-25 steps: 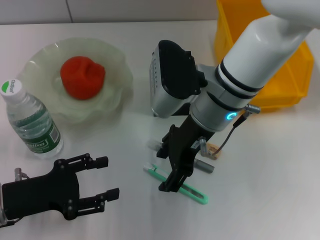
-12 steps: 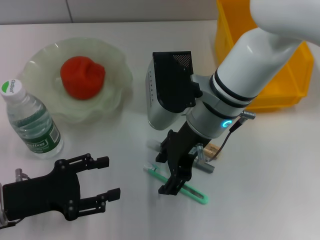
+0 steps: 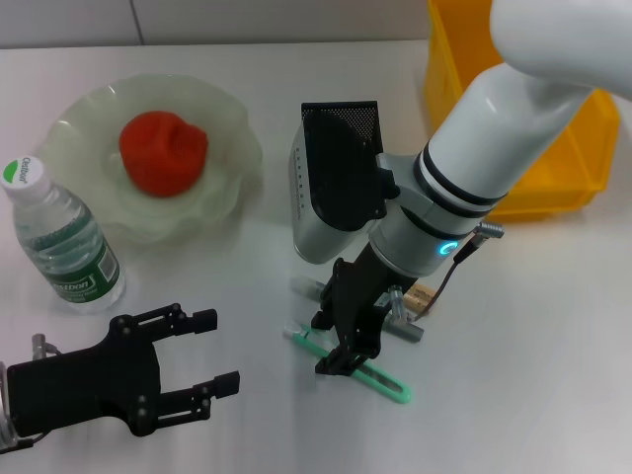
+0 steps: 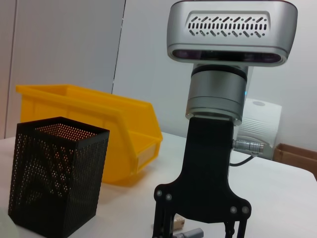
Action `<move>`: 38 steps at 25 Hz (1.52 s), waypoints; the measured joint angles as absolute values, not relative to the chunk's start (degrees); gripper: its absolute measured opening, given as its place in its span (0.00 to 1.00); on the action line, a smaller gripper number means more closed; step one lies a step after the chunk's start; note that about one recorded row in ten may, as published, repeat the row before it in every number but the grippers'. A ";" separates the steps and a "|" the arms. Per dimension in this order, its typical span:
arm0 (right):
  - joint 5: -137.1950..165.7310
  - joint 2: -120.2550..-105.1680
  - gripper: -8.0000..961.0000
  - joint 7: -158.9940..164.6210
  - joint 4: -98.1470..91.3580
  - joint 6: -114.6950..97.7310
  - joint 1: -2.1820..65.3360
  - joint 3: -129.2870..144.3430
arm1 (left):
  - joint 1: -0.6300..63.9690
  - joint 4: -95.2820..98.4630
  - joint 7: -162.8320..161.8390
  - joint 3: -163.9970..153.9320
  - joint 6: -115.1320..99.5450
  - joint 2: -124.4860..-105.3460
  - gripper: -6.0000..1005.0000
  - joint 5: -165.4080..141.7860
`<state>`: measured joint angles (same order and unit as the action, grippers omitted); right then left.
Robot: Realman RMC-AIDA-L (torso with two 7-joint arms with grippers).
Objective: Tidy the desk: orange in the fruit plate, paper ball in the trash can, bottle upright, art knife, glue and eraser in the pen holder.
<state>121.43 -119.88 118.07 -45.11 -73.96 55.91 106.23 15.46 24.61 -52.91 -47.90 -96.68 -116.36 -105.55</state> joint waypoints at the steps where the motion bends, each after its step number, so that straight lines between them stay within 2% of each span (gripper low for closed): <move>1: 121.41 -119.88 0.59 118.07 -45.10 -73.93 55.91 106.24 | 15.46 24.61 -52.91 -47.90 -96.68 -116.37 0.75 -105.55; 3: 121.39 -119.88 0.57 118.05 -45.08 -73.78 55.90 106.29 | 15.40 24.61 -52.91 -47.90 -96.68 -116.38 0.75 -105.44; 22: 120.67 -119.88 0.57 117.98 -44.73 -72.96 55.89 107.90 | 15.23 24.61 -52.91 -47.90 -96.68 -116.46 0.75 -105.44; 28: 120.67 -119.88 0.40 117.98 -44.74 -72.94 55.90 107.87 | 15.20 24.61 -52.91 -47.90 -96.68 -116.46 0.75 -105.44; 38: 120.67 -119.88 0.40 117.98 -44.70 -72.95 55.96 107.96 | 15.20 24.61 -52.91 -47.90 -96.68 -116.45 0.75 -105.29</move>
<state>120.67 -119.88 117.98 -44.69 -72.95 55.96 107.96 15.20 24.61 -52.91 -47.90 -96.68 -116.45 -105.29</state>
